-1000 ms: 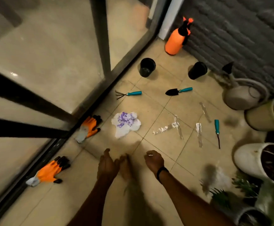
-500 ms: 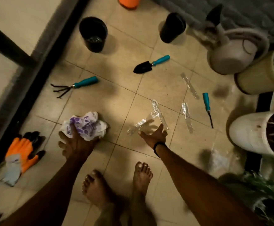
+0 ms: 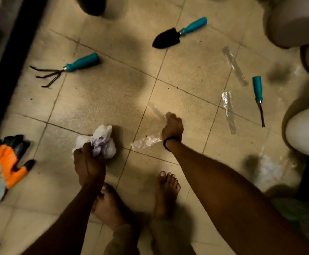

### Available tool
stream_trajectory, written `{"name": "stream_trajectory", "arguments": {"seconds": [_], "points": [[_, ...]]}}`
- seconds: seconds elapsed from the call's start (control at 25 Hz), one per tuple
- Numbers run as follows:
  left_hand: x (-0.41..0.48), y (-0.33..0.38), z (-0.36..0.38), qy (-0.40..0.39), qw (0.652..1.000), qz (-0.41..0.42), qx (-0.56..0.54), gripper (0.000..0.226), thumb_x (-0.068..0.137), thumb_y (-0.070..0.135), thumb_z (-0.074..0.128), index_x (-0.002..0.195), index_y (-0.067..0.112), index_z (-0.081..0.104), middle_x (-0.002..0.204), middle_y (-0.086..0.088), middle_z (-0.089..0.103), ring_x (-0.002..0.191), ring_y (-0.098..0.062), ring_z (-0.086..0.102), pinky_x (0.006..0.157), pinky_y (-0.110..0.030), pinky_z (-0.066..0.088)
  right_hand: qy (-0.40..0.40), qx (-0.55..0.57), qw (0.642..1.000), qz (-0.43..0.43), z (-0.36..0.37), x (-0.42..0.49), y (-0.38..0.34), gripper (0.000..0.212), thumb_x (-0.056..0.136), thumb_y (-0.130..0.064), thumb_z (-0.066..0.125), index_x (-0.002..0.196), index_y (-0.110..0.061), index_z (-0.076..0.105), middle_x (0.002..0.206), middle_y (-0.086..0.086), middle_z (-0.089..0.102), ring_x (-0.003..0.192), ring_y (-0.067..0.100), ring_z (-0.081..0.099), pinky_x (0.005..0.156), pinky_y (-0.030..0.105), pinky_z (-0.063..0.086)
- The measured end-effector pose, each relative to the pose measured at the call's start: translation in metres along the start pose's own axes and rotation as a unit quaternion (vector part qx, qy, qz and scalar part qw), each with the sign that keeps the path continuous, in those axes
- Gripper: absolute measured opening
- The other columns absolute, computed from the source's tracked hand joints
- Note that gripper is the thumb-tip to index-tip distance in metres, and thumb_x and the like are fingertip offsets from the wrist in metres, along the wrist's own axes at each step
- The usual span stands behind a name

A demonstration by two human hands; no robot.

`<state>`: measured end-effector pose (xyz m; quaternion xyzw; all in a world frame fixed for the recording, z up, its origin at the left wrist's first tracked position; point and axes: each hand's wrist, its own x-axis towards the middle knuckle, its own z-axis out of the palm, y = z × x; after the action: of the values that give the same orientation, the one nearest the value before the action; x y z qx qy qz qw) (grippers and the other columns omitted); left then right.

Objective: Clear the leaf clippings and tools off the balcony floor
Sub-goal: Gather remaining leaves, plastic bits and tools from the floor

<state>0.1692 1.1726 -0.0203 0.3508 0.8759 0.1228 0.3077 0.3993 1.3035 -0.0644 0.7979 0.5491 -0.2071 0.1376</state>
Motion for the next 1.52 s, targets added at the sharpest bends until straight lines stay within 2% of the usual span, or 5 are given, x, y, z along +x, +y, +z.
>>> {"name": "stream_trajectory", "arguments": {"seconds": [0.24,0.44,0.68,1.12,1.52], "points": [[-0.07,-0.001,-0.086,0.077,0.993,-0.053,-0.075,0.05,0.083,0.037,0.044,0.116,0.004,0.061,0.107,-0.026,0.056,0.101,-0.042,0.052,0.08,-0.044,0.045,-0.171,0.125,0.977,-0.024,-0.055,-0.098,-0.03,0.021,0.089,-0.002,0.057,0.102,-0.007,0.073,0.11,0.01,0.07,0.109,0.029,0.062,0.095,0.036,0.052],[-0.132,0.001,-0.176,0.162,0.964,-0.159,-0.139,0.037,0.086,0.026,0.054,0.111,0.001,0.064,0.1,-0.026,0.059,0.099,-0.044,0.055,0.08,-0.043,0.044,-0.272,0.228,0.935,-0.012,-0.139,-0.194,-0.078,0.024,0.077,0.003,0.072,0.07,-0.019,0.067,0.086,0.006,0.072,0.083,0.025,0.071,0.077,0.042,0.061],[-0.246,-0.058,-0.268,0.328,0.843,-0.325,-0.275,0.033,0.084,0.022,0.052,0.106,0.004,0.067,0.092,-0.02,0.06,0.089,-0.038,0.056,0.073,-0.037,0.037,-0.315,0.201,0.917,-0.139,-0.179,-0.367,-0.144,0.015,0.076,0.007,0.072,0.076,-0.008,0.071,0.084,0.011,0.072,0.073,0.024,0.069,0.069,0.034,0.06],[-0.588,-0.342,-0.287,0.448,0.586,-0.58,-0.345,0.016,0.092,0.01,0.059,0.102,0.002,0.068,0.097,-0.022,0.065,0.093,-0.04,0.059,0.071,-0.029,0.033,-0.404,0.06,0.871,-0.273,-0.029,-0.749,-0.095,0.025,0.076,0.014,0.07,0.066,-0.008,0.064,0.072,0.014,0.066,0.071,0.03,0.062,0.076,0.046,0.058],[-0.808,-0.597,-0.34,0.521,0.458,-0.639,-0.333,0.027,0.091,0.014,0.067,0.116,0.003,0.066,0.114,-0.021,0.065,0.106,-0.037,0.059,0.083,-0.031,0.04,-0.491,-0.062,0.799,-0.341,0.157,-1.107,-0.053,0.02,0.075,0.013,0.069,0.077,-0.008,0.07,0.077,0.015,0.07,0.074,0.029,0.067,0.081,0.047,0.059]]}}
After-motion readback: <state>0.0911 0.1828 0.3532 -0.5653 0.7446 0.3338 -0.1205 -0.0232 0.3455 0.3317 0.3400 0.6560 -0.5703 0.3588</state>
